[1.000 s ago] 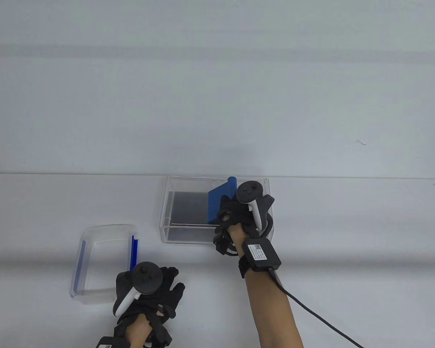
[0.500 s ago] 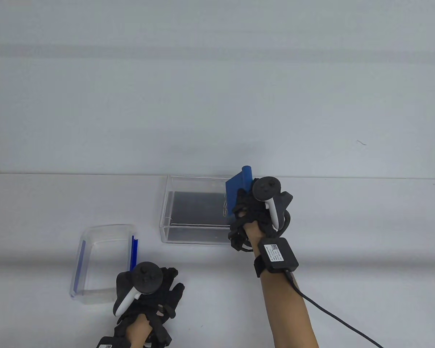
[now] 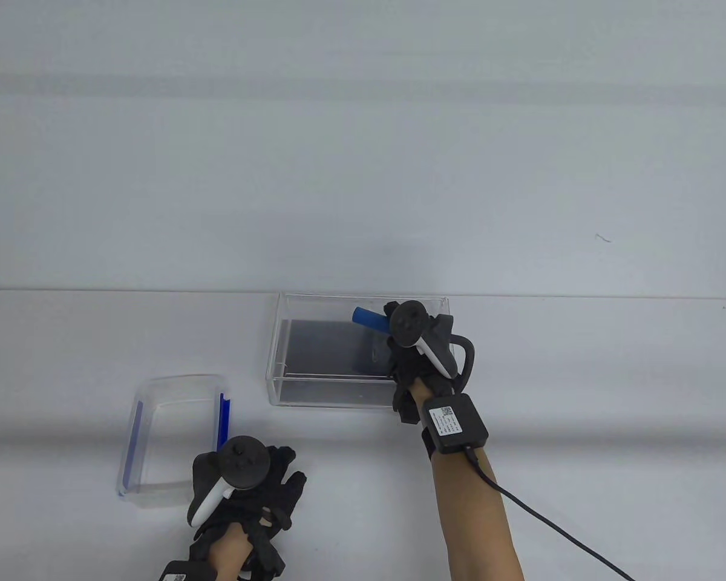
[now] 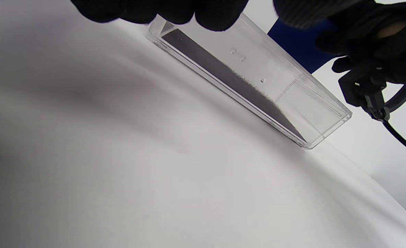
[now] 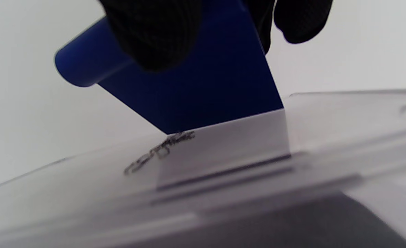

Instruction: Scrape paper clips from drawer organizer into plastic box

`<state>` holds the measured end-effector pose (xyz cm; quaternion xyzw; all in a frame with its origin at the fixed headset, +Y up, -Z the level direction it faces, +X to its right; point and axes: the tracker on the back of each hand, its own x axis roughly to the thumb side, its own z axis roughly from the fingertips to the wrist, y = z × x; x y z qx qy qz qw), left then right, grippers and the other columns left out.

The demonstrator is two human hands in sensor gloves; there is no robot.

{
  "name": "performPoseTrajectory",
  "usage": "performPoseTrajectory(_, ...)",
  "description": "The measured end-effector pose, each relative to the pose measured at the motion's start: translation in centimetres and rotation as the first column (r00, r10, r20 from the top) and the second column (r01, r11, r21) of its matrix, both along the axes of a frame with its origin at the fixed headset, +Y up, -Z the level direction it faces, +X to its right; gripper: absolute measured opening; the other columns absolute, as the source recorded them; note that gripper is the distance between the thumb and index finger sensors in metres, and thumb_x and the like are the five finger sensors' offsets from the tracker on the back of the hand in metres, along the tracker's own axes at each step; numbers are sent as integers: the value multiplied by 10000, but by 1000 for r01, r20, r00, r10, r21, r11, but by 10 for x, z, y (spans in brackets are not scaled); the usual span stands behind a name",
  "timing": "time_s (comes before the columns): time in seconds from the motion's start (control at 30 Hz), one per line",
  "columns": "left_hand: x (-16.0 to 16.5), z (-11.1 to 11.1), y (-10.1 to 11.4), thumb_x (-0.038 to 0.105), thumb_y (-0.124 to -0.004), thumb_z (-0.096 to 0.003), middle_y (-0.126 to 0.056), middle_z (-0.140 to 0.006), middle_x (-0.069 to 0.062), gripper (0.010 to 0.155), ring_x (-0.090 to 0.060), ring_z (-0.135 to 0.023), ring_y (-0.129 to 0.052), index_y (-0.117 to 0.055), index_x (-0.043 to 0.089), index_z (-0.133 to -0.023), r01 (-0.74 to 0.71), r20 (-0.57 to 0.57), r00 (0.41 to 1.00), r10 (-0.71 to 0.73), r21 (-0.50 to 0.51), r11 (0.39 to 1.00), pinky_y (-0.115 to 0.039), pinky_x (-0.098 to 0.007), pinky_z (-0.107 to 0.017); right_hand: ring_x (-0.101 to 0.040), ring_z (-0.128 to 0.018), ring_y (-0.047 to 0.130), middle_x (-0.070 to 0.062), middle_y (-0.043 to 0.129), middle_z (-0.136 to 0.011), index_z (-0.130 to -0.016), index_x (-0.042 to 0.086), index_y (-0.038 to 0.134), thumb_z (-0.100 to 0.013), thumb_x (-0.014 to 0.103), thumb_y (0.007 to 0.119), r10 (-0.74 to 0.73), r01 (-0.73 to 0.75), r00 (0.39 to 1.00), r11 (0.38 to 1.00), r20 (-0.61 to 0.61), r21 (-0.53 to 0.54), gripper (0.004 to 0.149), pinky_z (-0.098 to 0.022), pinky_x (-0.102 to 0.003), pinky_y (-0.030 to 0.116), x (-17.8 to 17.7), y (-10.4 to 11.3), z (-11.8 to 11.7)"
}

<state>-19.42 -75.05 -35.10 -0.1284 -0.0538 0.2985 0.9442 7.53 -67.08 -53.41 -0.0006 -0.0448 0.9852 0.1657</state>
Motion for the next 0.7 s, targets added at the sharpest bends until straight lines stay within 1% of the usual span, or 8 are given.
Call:
performPoseTrajectory(0.03, 0, 0, 0, 511, -650, -464, -429, -1034, -151, 679, -466, -968, -495, -500, 139, -1012, 0, 0, 1000, 0, 1, 1000, -580, -561, -679, -228, -912, 674, 120, 630, -962, -932, 413, 406, -418, 283, 791, 5, -5, 1000, 1000, -9, 9, 655, -724, -489, 556, 0, 0, 1)
performPoseTrajectory(0.17, 0, 0, 0, 510, -650, -464, -429, -1034, -153, 678, -467, -967, -497, -501, 139, -1012, 5, 2, 1000, -5, -1, 1000, -579, -561, -679, -228, -896, 684, 112, 634, -955, -941, 402, 436, -408, 282, 788, 1, -4, 996, 999, -92, -32, 650, -710, -489, 570, 0, 5, 9)
performPoseTrajectory(0.37, 4, 1, 0, 510, -649, -465, -431, -1033, -149, 678, -467, -967, -496, -501, 137, -1012, 14, 14, 1000, -14, 1, 1000, -579, -561, -678, -235, -883, 690, 92, 642, -950, -946, 392, 462, -406, 279, 786, -40, 27, 982, 997, -185, -71, 640, -695, -484, 586, -1, 8, 31)
performPoseTrajectory(0.53, 7, 1, 1, 511, -649, -465, -430, -1034, -152, 680, -467, -967, -498, -501, 136, -1012, 17, 24, 1000, -17, 5, 1000, -579, -562, -678, -240, -879, 686, 81, 636, -951, -949, 385, 455, -408, 280, 773, -54, 36, 974, 996, -220, -86, 637, -692, -483, 586, -2, 10, 48)
performPoseTrajectory(0.7, 9, 1, 1, 512, -648, -465, -430, -1034, -151, 678, -467, -967, -497, -502, 138, -1012, 17, 33, 999, -17, 3, 1000, -580, -561, -679, -248, -884, 677, 68, 629, -957, -949, 378, 453, -410, 271, 775, -62, 42, 974, 994, -217, -99, 637, -684, -479, 592, -4, 9, 58)
